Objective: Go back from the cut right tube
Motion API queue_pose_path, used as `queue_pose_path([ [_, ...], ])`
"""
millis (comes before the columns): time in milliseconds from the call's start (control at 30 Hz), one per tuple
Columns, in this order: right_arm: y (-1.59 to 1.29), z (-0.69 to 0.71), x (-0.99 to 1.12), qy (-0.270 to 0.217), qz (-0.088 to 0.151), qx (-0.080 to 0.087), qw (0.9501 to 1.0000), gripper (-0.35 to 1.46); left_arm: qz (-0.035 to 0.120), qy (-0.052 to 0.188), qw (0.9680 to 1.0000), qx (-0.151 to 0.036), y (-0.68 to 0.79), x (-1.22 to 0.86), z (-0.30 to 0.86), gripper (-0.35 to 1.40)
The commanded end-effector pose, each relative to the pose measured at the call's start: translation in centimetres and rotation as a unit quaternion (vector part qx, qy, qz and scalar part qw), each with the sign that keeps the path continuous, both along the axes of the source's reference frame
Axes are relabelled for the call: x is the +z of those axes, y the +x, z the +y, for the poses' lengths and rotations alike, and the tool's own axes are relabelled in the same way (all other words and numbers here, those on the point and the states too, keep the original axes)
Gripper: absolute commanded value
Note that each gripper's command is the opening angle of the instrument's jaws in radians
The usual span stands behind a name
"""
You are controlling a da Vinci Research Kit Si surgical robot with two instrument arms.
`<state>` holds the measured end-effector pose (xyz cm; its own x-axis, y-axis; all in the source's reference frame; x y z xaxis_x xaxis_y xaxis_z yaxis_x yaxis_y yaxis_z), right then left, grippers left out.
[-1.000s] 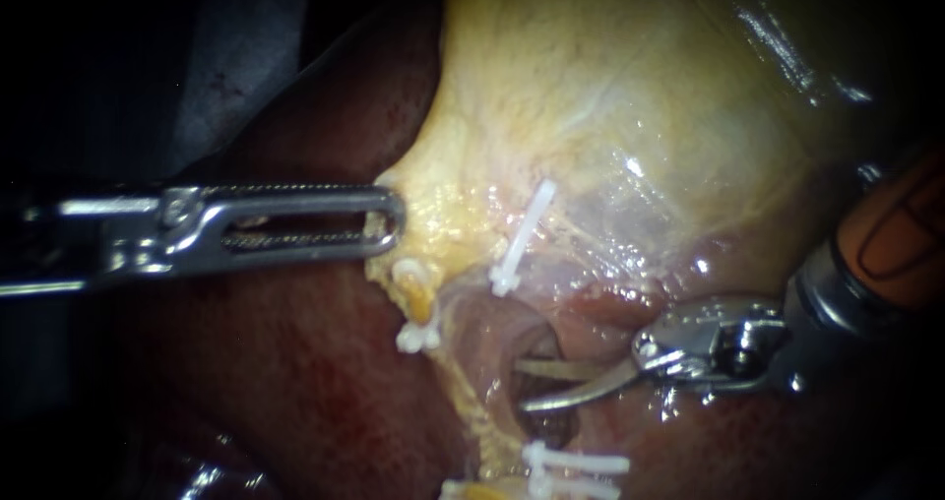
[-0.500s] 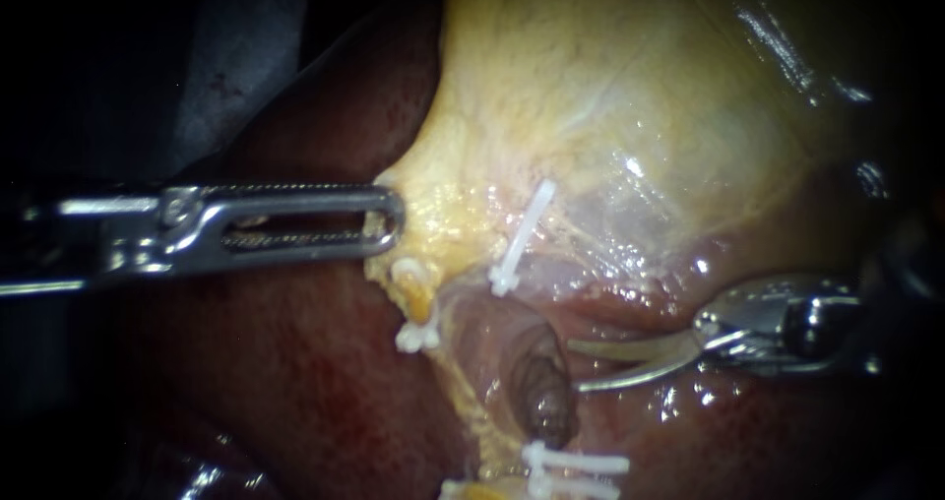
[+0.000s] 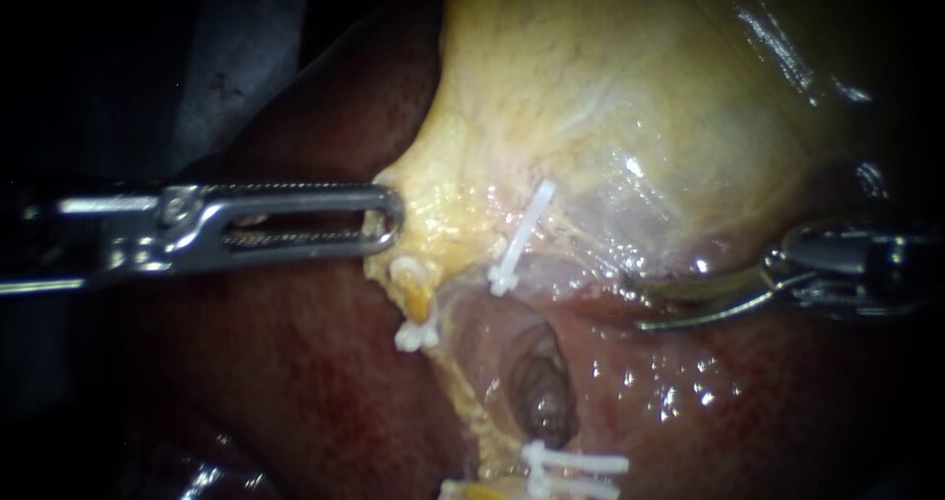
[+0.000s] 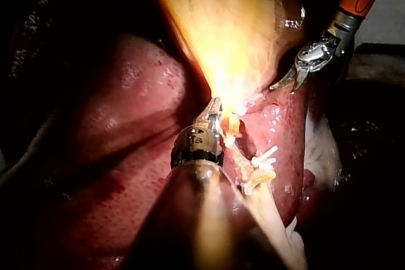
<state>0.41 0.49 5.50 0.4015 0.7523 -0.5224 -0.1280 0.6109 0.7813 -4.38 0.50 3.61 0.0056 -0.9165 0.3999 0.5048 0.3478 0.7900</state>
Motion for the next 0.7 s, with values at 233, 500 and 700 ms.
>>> queue_pose_path([
  [233, -0.07, 0.11, -0.07, -0.01, 0.006, 0.01, 0.9999, 0.62, 0.0, 0.0, 1.0, 0.0, 0.0, 0.0, 0.0, -0.35],
  [500, -0.09, 0.13, -0.07, -0.012, 0.008, 0.012, 0.9998, 0.61, 0.0, -0.001, 1.0, -0.001, -0.01, 0.01, 0.0, -0.35],
  [700, -0.09, 0.13, -0.07, -0.012, 0.008, 0.012, 0.9998, 0.59, 0.001, -0.002, 1.0, -0.001, -0.04, 0.04, -0.02, -0.35],
])
